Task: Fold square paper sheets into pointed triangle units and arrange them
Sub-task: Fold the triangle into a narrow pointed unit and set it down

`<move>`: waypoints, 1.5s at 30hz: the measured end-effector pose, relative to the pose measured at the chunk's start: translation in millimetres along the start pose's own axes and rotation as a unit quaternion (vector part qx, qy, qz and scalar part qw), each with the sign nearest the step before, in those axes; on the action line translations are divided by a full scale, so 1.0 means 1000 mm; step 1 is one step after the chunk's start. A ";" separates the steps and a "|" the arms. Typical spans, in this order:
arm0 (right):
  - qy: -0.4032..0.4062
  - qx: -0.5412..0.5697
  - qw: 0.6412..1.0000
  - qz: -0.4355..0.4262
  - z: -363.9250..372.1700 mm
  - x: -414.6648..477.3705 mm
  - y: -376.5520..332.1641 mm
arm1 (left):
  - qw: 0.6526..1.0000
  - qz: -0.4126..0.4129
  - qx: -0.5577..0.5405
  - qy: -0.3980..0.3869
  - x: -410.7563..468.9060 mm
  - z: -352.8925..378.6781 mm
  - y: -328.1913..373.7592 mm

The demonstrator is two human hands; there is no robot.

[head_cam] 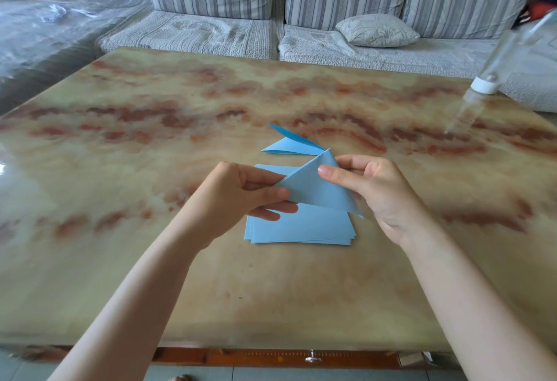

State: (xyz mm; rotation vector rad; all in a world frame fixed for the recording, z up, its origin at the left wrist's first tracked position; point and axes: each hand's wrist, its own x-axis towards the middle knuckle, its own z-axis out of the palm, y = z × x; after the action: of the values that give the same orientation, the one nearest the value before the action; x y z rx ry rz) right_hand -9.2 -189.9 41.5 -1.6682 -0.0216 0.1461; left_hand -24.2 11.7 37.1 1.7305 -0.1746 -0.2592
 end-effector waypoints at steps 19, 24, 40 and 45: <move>0.066 0.064 0.994 -0.052 0.001 0.006 0.003 | 1.000 -0.002 -0.004 -0.023 0.001 0.005 0.000; 0.068 0.053 0.995 -0.056 0.001 0.005 0.003 | 0.999 -0.010 0.039 -0.034 0.001 0.004 -0.001; 0.020 0.063 0.997 -0.029 0.003 0.004 0.004 | 0.994 0.032 0.006 0.106 0.004 0.017 0.001; 0.061 0.044 0.996 -0.050 0.005 0.005 0.007 | 0.995 0.032 -0.013 0.094 0.004 0.018 0.000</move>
State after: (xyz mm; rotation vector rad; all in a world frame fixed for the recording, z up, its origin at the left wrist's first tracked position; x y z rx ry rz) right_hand -5.1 -185.1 34.0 -1.5822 -0.0069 -0.0307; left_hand -25.0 -6.9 33.9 1.7100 -0.0874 -0.0506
